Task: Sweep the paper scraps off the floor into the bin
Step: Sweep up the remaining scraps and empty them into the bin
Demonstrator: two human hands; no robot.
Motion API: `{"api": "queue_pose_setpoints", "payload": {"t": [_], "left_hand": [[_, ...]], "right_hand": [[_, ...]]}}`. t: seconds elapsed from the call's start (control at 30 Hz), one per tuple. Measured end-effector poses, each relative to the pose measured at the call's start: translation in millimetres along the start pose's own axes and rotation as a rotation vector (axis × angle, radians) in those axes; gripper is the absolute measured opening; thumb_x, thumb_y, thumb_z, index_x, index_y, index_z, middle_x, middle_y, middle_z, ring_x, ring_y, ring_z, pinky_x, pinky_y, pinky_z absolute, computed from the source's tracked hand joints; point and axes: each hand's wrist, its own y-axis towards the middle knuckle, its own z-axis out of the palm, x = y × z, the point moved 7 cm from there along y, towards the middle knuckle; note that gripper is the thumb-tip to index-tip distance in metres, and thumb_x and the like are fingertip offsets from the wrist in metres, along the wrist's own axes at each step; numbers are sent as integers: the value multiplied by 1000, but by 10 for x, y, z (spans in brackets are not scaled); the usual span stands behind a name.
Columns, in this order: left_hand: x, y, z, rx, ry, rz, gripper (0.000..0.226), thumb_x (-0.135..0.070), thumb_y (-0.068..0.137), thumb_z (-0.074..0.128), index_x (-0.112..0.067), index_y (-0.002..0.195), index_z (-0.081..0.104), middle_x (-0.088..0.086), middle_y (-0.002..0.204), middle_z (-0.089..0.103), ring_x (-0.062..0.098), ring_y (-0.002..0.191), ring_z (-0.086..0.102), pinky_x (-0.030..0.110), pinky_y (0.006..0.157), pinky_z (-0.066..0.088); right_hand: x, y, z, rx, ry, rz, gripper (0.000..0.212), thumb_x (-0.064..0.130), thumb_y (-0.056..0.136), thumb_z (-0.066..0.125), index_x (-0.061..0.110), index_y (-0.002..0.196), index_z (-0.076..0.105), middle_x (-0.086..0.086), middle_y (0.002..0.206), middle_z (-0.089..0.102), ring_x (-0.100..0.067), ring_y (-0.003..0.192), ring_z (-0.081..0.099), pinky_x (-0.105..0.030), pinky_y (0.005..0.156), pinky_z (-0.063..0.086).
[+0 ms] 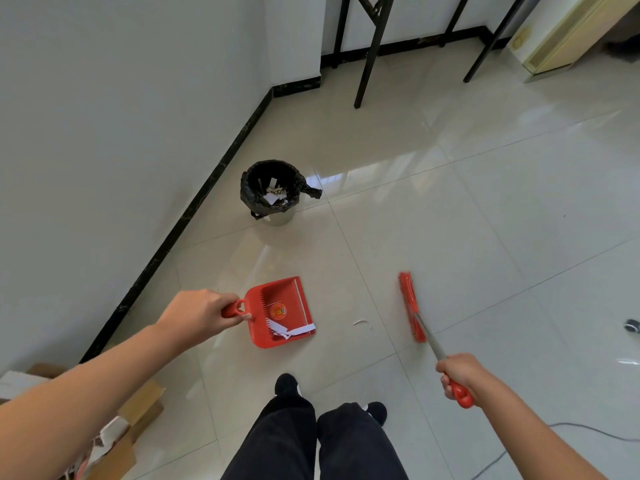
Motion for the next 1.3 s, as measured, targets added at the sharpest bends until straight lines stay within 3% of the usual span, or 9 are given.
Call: {"api": "queue_pose_setpoints", "payload": {"t": [0.13,0.27,0.37,0.47,0.53,0.6,0.73,0.97,1.3], "left_hand": [[29,-60,138,-13,-16,-52,103,-94,61,-8,-33,91,69,-12,56,52,11,54,56,26,46,39],[-21,-32,203,6,-12,-70,83,-86,68,11,-31,93,69,-12,57,52,14,57,56,26,47,37],[-44,39,236,11,-6,-78,78,-81,68,13,-31,93,67,-9,69,65,15,70,64,28,51,43],[-114,60,323,41,15,-76,72,-80,73,18,-27,89,65,-6,72,67,18,71,65,29,53,44],[-203,45,383,70,47,-74,57,-73,83,35,-24,87,63,-4,72,67,21,71,65,30,54,45],[-273,29,410,91,55,-86,44,-64,88,46,-23,87,62,-1,75,69,23,73,66,31,54,43],[-188,-43,350,133,58,-144,45,-66,88,44,-26,96,63,-5,84,70,19,80,66,30,56,42],[130,-284,59,17,-168,-447,43,-68,84,50,-30,95,69,-7,83,69,16,85,65,29,63,48],[222,-102,39,0,-181,-475,41,-69,83,49,-34,95,68,-11,82,69,15,86,65,30,63,49]], "right_hand": [[1,128,341,26,-2,58,11,-11,86,43,-2,82,47,-6,38,43,-12,23,36,-14,35,36],[203,-70,825,73,-59,17,15,-9,84,43,2,73,45,-7,39,43,-13,23,36,-14,33,34],[237,-341,1187,157,-216,-24,18,-7,84,41,4,71,41,-11,50,41,-14,22,32,-13,33,29],[203,-570,1453,242,-338,-57,7,-1,86,43,2,83,49,-11,55,44,-15,27,35,-19,37,31],[259,-704,1566,305,-384,-110,18,2,85,45,3,100,55,-9,55,45,-15,32,37,-23,41,32],[362,-820,1620,360,-369,-130,20,3,82,46,8,98,56,-7,52,44,-15,34,36,-21,41,30],[583,-988,1412,403,-246,-80,15,0,79,50,8,90,54,-3,51,44,-10,35,39,-18,39,29],[760,-1111,617,227,-306,-206,13,-4,83,47,2,91,55,-7,47,41,-12,32,34,-16,35,31],[1871,-204,276,-54,-441,-283,6,-4,88,39,1,86,43,-13,54,43,-13,20,34,-13,34,29]]}}
